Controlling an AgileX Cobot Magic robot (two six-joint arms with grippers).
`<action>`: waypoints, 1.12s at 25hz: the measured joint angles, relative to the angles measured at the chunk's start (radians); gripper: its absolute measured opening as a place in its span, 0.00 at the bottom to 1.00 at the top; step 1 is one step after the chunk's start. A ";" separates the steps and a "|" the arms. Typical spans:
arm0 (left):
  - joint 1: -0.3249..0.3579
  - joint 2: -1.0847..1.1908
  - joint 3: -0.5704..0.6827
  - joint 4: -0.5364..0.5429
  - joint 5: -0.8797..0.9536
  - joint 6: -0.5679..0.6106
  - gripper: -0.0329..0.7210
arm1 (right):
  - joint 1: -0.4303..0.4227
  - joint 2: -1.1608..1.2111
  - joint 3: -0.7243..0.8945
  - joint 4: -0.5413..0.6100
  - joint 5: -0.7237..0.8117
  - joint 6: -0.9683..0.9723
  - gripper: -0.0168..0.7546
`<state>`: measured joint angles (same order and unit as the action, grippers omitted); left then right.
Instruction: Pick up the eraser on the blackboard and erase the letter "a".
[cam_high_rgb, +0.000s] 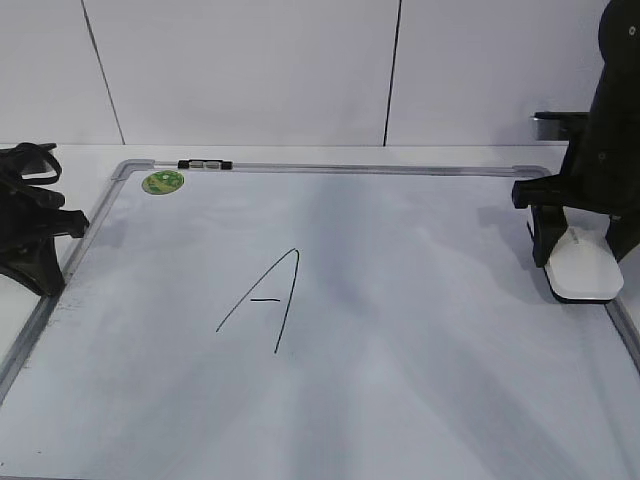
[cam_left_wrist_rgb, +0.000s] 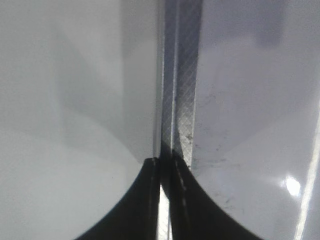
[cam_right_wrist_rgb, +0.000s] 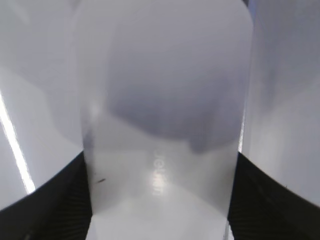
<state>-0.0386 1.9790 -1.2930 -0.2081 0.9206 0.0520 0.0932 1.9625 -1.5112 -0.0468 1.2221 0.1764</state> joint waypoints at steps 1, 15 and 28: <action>0.000 0.000 0.000 0.000 0.000 0.000 0.05 | -0.002 0.000 0.000 0.001 0.000 0.000 0.75; 0.000 0.000 0.000 0.000 0.000 0.000 0.05 | -0.064 0.018 0.000 0.054 0.000 -0.030 0.75; 0.000 0.000 0.000 0.000 -0.011 0.000 0.05 | -0.068 0.052 0.000 0.076 -0.002 -0.108 0.75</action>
<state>-0.0386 1.9790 -1.2930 -0.2081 0.9094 0.0520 0.0250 2.0145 -1.5112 0.0293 1.2206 0.0688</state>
